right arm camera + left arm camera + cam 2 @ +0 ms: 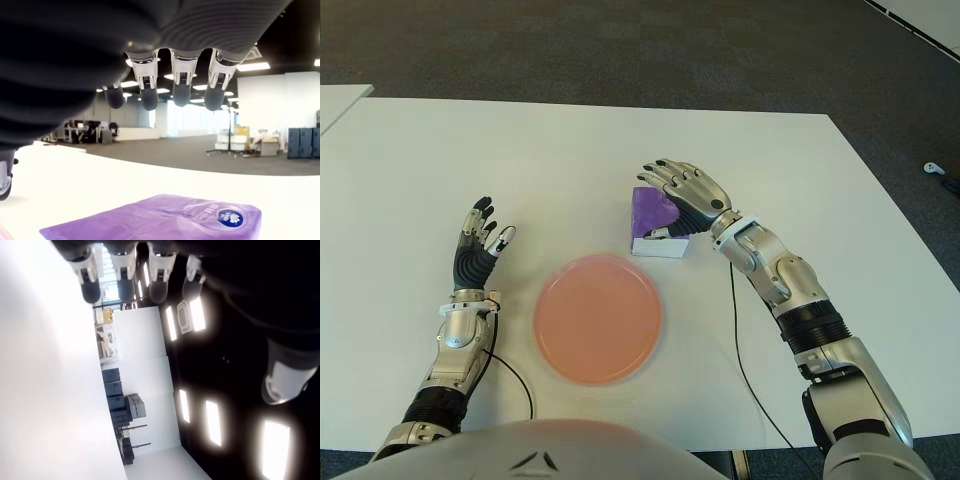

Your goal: Put the tissue paper into the plate.

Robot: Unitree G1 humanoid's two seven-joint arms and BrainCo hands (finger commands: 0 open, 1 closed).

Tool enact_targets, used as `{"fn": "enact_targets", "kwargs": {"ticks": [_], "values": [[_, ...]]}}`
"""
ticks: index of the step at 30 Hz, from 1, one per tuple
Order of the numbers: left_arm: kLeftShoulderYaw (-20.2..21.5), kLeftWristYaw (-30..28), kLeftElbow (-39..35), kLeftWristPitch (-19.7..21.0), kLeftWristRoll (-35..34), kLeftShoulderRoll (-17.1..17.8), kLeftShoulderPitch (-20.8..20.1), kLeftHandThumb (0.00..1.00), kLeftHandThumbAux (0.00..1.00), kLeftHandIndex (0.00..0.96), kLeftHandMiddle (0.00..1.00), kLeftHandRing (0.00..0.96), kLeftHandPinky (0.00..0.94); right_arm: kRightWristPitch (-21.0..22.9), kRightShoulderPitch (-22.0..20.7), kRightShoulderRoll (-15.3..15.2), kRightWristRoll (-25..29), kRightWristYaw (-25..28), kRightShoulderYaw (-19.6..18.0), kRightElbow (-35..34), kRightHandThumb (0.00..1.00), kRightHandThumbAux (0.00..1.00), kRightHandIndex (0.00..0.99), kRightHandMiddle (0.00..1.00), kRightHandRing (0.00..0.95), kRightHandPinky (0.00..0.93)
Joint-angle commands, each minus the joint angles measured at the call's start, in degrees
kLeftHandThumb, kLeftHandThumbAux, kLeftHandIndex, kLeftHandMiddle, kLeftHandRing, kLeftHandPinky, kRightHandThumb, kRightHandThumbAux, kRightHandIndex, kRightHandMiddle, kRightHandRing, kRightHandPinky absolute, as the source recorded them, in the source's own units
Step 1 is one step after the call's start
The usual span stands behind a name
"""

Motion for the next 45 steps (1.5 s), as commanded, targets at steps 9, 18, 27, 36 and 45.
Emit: {"fn": "enact_targets", "kwargs": {"ticks": [9, 18, 27, 36, 45], "values": [[-0.43, -0.17, 3.91, 0.0, 0.41, -0.59, 3.96, 0.0, 0.513, 0.0, 0.0, 0.0, 0.0, -1.05, 2.85, -0.13, 0.12, 2.02, -0.8, -0.81, 0.226, 0.425, 0.0, 0.0, 0.0, 0.0], [-0.41, -0.42, 3.96, 0.22, 0.3, -0.34, 4.09, 0.0, 0.499, 0.0, 0.0, 0.0, 0.0, -0.67, 1.92, 0.41, 0.65, 2.9, -1.06, 1.69, 0.239, 0.418, 0.0, 0.0, 0.0, 0.0], [-0.28, -0.03, 4.48, 0.0, 0.45, -0.22, 3.74, 0.0, 0.498, 0.0, 0.0, 0.0, 0.0, -0.23, 0.72, 1.6, 0.04, 3.21, -0.23, 5.88, 0.258, 0.416, 0.0, 0.0, 0.0, 0.0], [-0.34, -0.19, 4.54, 0.08, 0.55, 0.05, 3.66, 0.0, 0.505, 0.0, 0.0, 0.0, 0.0, -0.87, -2.14, 2.73, -1.13, 0.95, 1.21, 12.84, 0.275, 0.424, 0.0, 0.0, 0.0, 0.0], [-0.42, -0.25, 4.38, 0.28, 0.42, 0.15, 3.63, 0.0, 0.504, 0.0, 0.0, 0.0, 0.0, -0.7, -7.0, 3.53, -2.09, -0.16, 2.61, 21.34, 0.262, 0.43, 0.0, 0.0, 0.0, 0.0]]}}
